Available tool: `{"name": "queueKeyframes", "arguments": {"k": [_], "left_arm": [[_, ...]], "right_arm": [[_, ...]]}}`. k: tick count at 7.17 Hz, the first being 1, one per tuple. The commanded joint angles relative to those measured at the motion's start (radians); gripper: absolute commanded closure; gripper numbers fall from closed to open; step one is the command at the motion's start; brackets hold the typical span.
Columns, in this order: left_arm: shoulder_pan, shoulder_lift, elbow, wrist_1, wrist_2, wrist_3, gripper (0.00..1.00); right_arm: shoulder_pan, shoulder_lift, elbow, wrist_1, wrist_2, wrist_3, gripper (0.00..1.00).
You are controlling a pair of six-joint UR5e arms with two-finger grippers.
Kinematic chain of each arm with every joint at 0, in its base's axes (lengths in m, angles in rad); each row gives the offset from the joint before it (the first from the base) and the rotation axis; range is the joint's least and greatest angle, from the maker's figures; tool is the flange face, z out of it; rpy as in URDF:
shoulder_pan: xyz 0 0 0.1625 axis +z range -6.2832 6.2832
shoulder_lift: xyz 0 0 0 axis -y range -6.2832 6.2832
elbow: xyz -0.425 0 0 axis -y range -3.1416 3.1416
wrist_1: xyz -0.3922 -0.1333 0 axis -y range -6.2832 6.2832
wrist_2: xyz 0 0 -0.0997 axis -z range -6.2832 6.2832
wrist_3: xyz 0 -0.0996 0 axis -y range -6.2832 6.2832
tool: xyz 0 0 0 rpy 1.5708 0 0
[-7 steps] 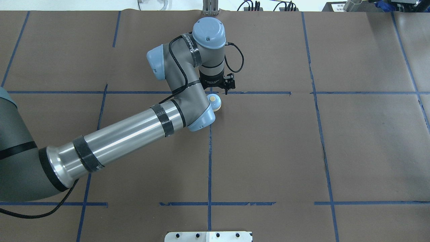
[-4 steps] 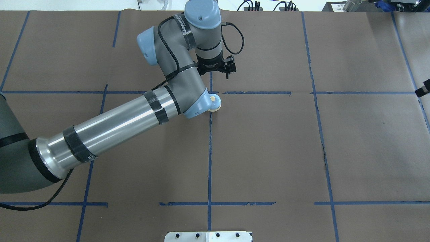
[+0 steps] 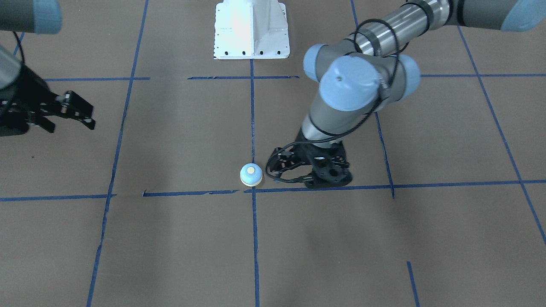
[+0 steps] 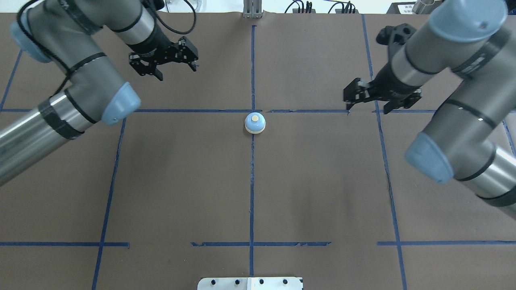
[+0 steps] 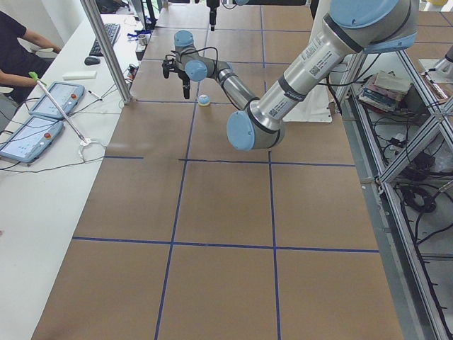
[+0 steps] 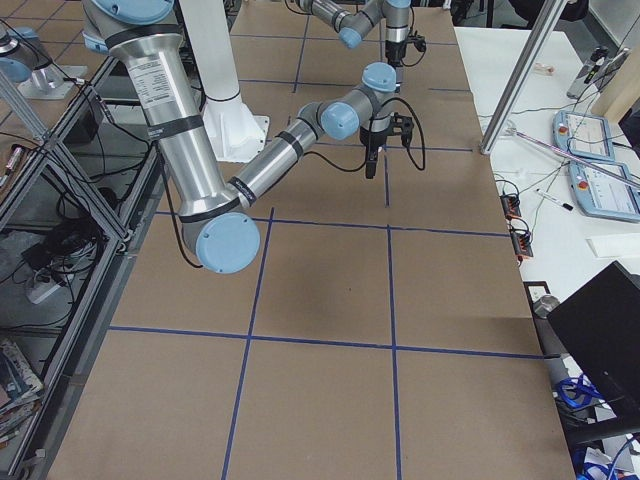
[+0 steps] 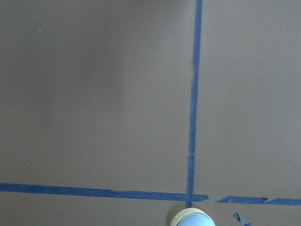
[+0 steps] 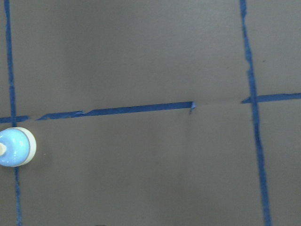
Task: Place and press bell with both arms
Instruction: 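Withdraw the left gripper while the right gripper moves above the bell, then press down on the bell's top button with the right gripper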
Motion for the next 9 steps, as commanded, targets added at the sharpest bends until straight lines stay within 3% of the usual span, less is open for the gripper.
{"name": "queueKeyframes", "arguments": {"k": [1, 2, 3, 5, 9], "left_arm": [[-0.069, 0.170, -0.151, 0.000, -0.023, 0.072, 0.00], [-0.076, 0.240, -0.195, 0.001, -0.024, 0.149, 0.00], [-0.073, 0.259, -0.203, 0.001, -0.021, 0.159, 0.00], [-0.068, 0.261, -0.203, 0.000, -0.020, 0.159, 0.00], [-0.065, 0.262, -0.205, 0.000, -0.012, 0.153, 0.00]], "right_arm": [[-0.177, 0.193, -0.138, 0.001, -0.199, 0.230, 0.04], [-0.193, 0.273, -0.238, 0.039, -0.210, 0.319, 0.41], [-0.193, 0.306, -0.343, 0.175, -0.208, 0.488, 0.95], [-0.193, 0.460, -0.581, 0.245, -0.198, 0.557, 1.00], [-0.193, 0.466, -0.633, 0.248, -0.188, 0.556, 1.00]]}}
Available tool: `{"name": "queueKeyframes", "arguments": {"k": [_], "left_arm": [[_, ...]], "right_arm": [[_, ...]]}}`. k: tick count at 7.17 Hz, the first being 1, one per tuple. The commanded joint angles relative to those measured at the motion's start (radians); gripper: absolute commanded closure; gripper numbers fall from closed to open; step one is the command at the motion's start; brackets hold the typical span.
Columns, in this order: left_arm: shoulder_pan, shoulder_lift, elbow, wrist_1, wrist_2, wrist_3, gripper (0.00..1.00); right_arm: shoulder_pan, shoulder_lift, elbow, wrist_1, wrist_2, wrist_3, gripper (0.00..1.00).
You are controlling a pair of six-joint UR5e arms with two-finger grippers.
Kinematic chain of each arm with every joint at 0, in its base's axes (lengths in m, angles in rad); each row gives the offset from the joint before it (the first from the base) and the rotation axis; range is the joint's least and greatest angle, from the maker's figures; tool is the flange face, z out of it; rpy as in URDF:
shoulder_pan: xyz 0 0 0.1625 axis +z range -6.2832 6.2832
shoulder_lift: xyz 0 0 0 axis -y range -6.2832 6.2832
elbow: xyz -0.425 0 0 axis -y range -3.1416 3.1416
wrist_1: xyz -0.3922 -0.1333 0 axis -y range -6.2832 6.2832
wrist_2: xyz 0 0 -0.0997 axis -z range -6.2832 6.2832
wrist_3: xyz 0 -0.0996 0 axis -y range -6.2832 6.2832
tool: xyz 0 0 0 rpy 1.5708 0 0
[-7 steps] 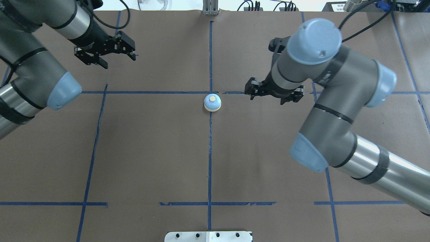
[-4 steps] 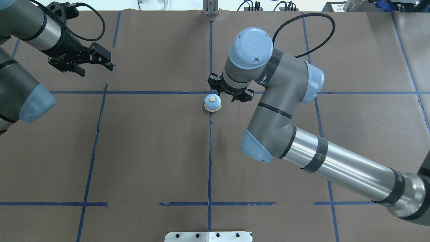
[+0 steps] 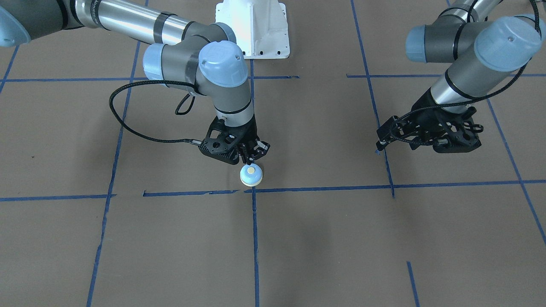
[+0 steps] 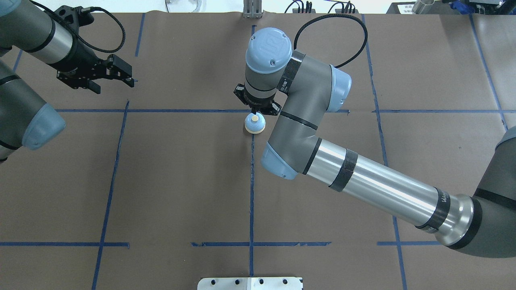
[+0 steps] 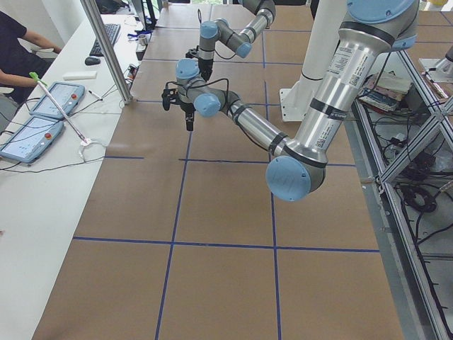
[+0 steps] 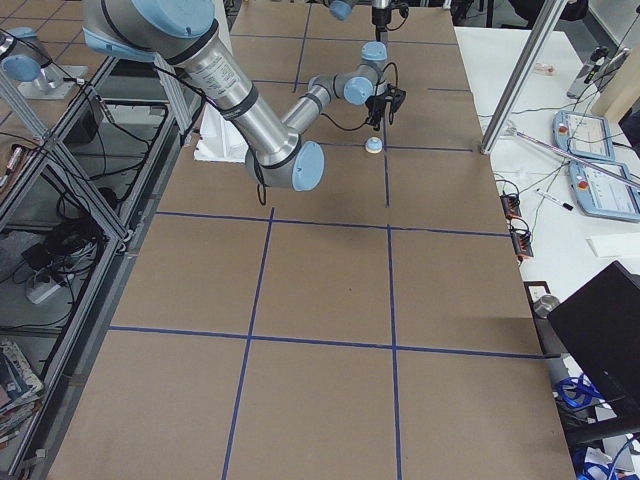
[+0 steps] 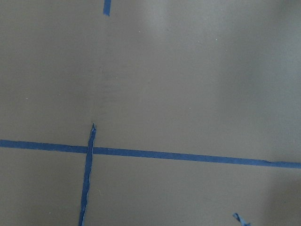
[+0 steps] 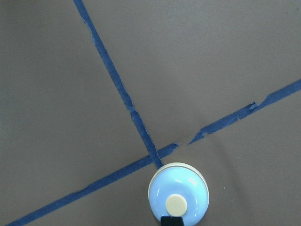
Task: Place and press bell with both arms
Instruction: 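Press down on the bell's top button with the right gripper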
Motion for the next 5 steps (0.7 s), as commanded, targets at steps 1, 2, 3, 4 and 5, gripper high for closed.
{"name": "queueKeyframes", "arguments": {"k": [1, 2, 3, 4, 5], "left_arm": [[0.000, -0.001, -0.001, 0.000, 0.002, -0.002, 0.00], [0.000, 0.001, -0.006, 0.000, 0.002, -0.002, 0.00], [0.000, 0.001, -0.007, 0.000, 0.002, -0.002, 0.00], [0.000, 0.001, -0.009, 0.000, 0.002, -0.002, 0.00], [0.000, 0.001, -0.010, 0.000, 0.002, -0.002, 0.00]], "right_arm": [[0.000, 0.008, -0.040, 0.005, 0.002, 0.000, 1.00], [0.000, 0.012, -0.049, 0.005, 0.003, -0.002, 1.00], [-0.002, 0.011, -0.057, 0.005, 0.003, -0.004, 1.00], [-0.006, 0.011, -0.060, 0.005, 0.003, -0.007, 1.00], [-0.008, 0.012, -0.061, 0.005, 0.003, -0.007, 1.00]]}}
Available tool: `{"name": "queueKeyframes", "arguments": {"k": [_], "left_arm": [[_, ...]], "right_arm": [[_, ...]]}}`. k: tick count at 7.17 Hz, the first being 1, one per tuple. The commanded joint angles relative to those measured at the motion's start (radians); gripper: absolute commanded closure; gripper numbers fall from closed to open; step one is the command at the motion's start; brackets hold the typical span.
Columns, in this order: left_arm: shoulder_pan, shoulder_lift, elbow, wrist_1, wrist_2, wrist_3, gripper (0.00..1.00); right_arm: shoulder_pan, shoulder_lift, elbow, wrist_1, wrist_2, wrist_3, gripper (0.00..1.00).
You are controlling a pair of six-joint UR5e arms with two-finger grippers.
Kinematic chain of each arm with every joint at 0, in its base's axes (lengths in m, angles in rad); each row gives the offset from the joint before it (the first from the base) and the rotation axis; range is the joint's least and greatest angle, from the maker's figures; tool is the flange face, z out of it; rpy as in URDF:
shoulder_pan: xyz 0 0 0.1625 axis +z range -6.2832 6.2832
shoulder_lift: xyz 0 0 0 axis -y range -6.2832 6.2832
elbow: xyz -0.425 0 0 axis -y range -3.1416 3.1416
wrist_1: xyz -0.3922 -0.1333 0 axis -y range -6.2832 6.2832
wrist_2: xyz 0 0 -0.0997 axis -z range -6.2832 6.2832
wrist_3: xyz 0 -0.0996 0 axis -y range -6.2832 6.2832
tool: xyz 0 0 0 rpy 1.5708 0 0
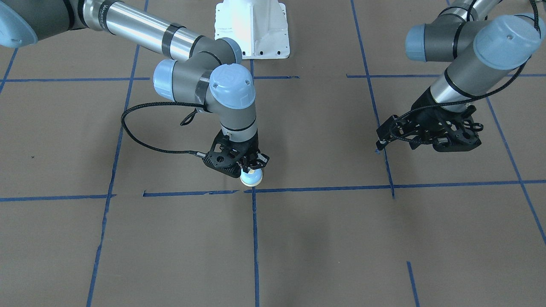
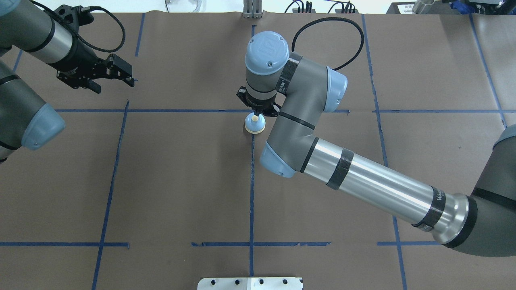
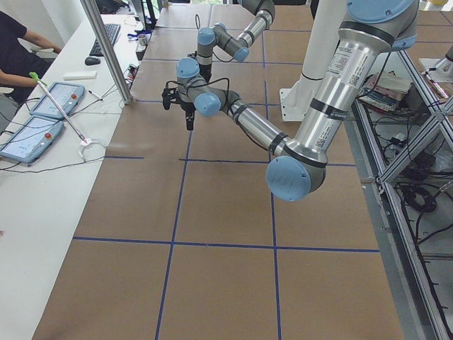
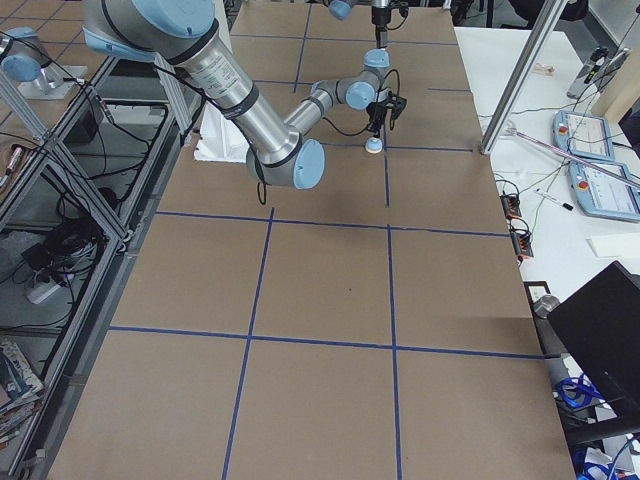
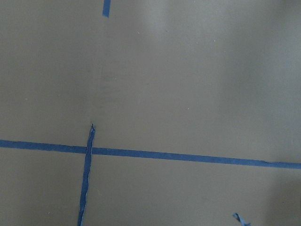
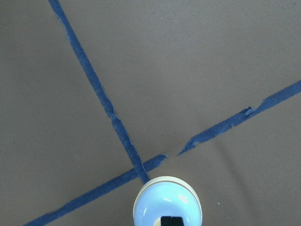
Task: Place and press bell with both arms
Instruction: 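Press down on the bell's top button with the right gripper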
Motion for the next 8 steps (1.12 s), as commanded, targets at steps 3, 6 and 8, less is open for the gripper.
{"name": "queueKeyframes", "arguments": {"k": [3, 6, 8], "left_arm": [[0.000, 0.002, -0.005, 0.000, 0.000, 0.000, 0.00], [0.000, 0.002, -0.007, 0.000, 0.000, 0.000, 0.00], [0.000, 0.002, -0.008, 0.000, 0.000, 0.000, 0.00]], "right_arm": [[-0.018, -0.002, -0.005, 0.024, 0.000, -0.004, 1.00], [-0.018, 0.000, -0.010, 0.025, -0.001, -0.006, 1.00], [-0.020, 0.001, -0.036, 0.038, -0.003, -0.007, 1.00]]}}
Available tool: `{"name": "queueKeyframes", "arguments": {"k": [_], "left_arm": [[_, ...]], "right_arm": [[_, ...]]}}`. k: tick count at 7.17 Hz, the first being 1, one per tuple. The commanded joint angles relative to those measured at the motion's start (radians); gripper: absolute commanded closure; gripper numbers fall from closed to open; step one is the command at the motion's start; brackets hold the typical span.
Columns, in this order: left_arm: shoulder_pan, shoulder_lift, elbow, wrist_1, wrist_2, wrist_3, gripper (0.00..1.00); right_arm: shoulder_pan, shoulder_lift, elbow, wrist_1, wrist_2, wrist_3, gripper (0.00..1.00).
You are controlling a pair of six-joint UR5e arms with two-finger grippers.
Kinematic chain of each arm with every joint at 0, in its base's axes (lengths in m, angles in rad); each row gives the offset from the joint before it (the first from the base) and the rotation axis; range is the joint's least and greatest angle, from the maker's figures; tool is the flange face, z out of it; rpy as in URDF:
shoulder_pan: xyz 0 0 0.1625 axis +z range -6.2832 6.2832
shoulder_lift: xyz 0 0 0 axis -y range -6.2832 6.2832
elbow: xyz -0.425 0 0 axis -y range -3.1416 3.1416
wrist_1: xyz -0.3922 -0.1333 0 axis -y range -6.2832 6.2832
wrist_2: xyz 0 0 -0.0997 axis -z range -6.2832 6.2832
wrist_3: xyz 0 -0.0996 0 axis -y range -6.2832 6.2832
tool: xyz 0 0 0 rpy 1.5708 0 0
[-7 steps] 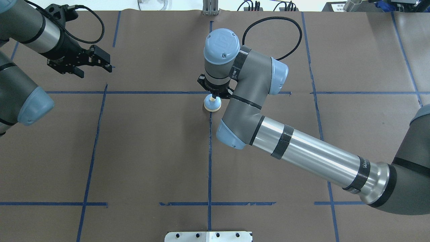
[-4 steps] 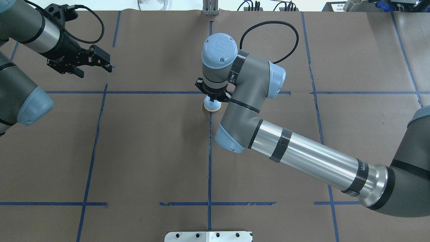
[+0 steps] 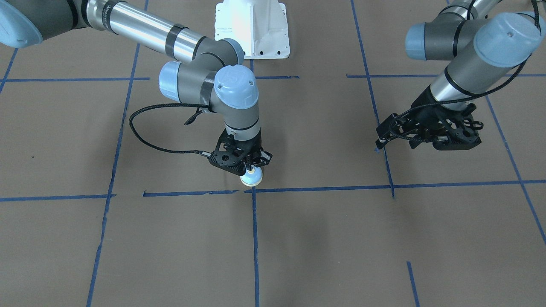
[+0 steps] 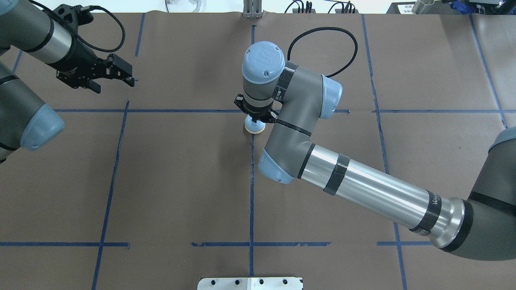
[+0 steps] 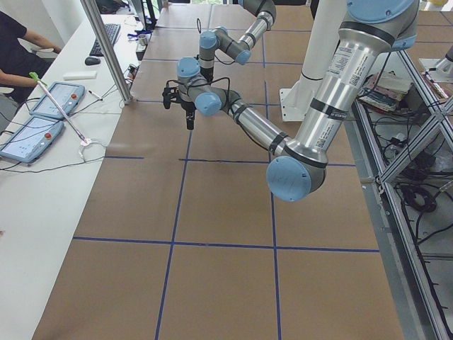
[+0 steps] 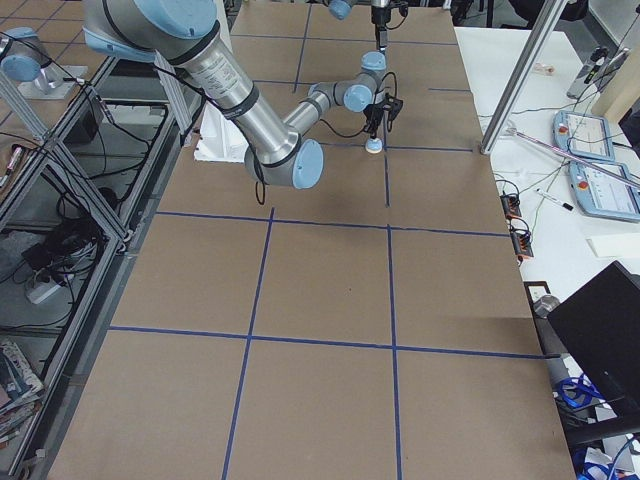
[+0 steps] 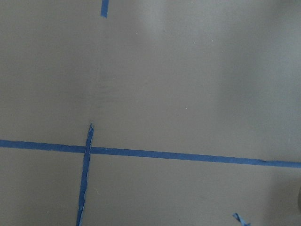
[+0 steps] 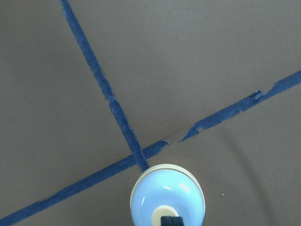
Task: Place and press bell with both arms
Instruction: 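Press down on the bell's top button with the right gripper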
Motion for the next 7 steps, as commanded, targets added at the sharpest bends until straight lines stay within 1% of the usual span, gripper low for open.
{"name": "queueKeyframes", "arguments": {"k": [1, 5, 6, 7], "left_arm": [[0.000, 0.000, -0.001, 0.000, 0.000, 0.000, 0.00], [0.000, 0.012, -0.020, 0.000, 0.002, -0.002, 0.00], [0.000, 0.018, -0.021, 0.000, 0.000, 0.002, 0.00], [0.000, 0.024, -0.023, 0.000, 0.000, 0.002, 0.00]], "right_arm": [[-0.001, 0.002, -0.017, 0.009, -0.003, -0.001, 1.00], [0.003, 0.014, -0.005, 0.009, 0.003, 0.004, 1.00], [0.057, -0.005, 0.082, -0.014, 0.079, 0.004, 1.00], [0.118, -0.104, 0.239, -0.047, 0.159, -0.001, 1.00]]}}
